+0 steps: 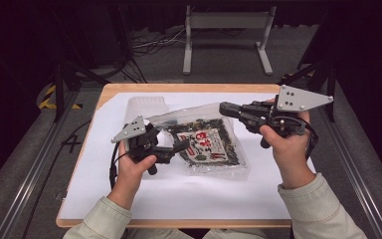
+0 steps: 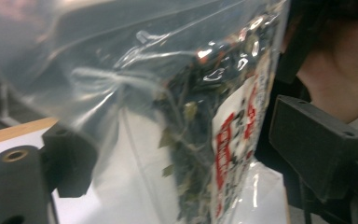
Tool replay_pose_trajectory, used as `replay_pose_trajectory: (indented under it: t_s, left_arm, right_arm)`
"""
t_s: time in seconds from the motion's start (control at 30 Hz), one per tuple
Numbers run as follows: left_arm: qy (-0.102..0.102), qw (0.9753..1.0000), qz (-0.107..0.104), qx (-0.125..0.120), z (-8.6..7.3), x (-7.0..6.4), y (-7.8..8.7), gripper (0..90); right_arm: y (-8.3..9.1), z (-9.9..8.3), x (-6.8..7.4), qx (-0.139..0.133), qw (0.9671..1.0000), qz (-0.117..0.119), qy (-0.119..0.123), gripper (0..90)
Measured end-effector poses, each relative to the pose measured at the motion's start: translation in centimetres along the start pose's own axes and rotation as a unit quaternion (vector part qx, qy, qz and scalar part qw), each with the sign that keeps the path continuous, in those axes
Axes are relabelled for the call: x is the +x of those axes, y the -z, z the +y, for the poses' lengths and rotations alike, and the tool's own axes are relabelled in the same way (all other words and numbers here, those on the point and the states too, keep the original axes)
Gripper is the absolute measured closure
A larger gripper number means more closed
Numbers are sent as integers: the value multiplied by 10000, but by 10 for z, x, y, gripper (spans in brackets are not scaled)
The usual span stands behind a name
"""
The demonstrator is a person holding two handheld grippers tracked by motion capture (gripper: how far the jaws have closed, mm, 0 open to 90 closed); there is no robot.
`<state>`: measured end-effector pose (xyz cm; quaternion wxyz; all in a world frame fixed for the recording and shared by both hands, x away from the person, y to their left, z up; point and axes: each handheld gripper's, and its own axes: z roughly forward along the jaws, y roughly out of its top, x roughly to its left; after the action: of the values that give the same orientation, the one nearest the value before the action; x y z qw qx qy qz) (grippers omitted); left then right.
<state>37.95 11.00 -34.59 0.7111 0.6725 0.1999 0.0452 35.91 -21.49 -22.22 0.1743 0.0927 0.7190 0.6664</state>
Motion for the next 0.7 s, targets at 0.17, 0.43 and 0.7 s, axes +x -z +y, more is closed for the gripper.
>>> replay_pose_trajectory:
  t_s: [0.17, 0.43, 0.7]
  left_arm:
    - [-189, 9998, -71, -16, 0, -2, -2, 242]
    - [-391, 9986, -359, 84, 2, -4, 1, 544]
    - [-488, 9973, -479, 256, 7, -10, 3, 655]
  right_arm:
    - [1, -2, 0, -19, 10000, -21, -18, 900]
    - [6, -4, -2, -79, 9999, -31, -73, 900]
    - [12, -8, -5, -130, 9998, -56, -141, 900]
